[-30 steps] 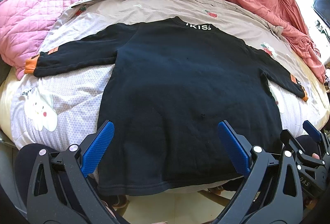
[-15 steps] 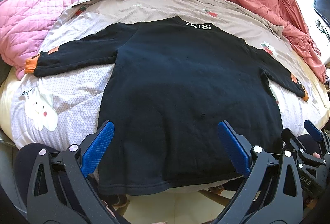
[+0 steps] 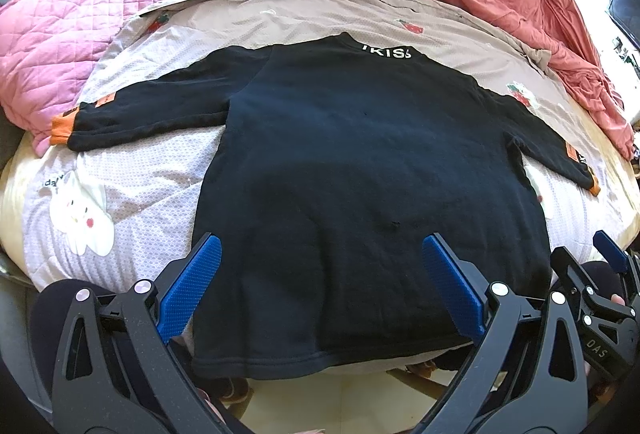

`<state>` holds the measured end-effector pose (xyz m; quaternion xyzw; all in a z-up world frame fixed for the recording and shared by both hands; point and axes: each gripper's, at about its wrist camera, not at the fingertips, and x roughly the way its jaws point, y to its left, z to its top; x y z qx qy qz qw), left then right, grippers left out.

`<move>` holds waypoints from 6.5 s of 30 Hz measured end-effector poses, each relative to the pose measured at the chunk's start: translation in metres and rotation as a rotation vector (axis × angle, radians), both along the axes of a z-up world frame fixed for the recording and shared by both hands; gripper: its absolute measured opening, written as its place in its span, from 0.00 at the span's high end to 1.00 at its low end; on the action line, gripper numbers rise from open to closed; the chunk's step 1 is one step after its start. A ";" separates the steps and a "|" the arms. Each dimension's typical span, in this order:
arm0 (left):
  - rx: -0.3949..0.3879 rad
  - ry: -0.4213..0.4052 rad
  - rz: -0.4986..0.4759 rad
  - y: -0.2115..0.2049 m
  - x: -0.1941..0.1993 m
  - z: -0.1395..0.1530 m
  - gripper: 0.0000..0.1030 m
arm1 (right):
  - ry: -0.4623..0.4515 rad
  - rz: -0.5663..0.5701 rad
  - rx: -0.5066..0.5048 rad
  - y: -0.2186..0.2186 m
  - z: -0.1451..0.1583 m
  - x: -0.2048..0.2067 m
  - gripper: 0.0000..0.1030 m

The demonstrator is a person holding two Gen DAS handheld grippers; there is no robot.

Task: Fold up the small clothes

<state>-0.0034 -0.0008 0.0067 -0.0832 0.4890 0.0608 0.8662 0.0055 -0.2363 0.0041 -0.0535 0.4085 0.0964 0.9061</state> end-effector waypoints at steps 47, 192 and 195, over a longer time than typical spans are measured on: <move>0.004 0.097 -0.129 -0.102 0.209 -0.013 0.08 | 0.050 -0.345 0.109 -0.135 0.009 0.213 0.04; -0.271 -0.030 0.226 0.097 0.198 -0.062 0.74 | 0.123 0.250 -0.007 0.022 -0.080 0.237 0.30; -0.295 -0.064 0.186 0.093 0.200 -0.066 0.63 | 0.131 0.254 -0.006 0.021 -0.084 0.236 0.29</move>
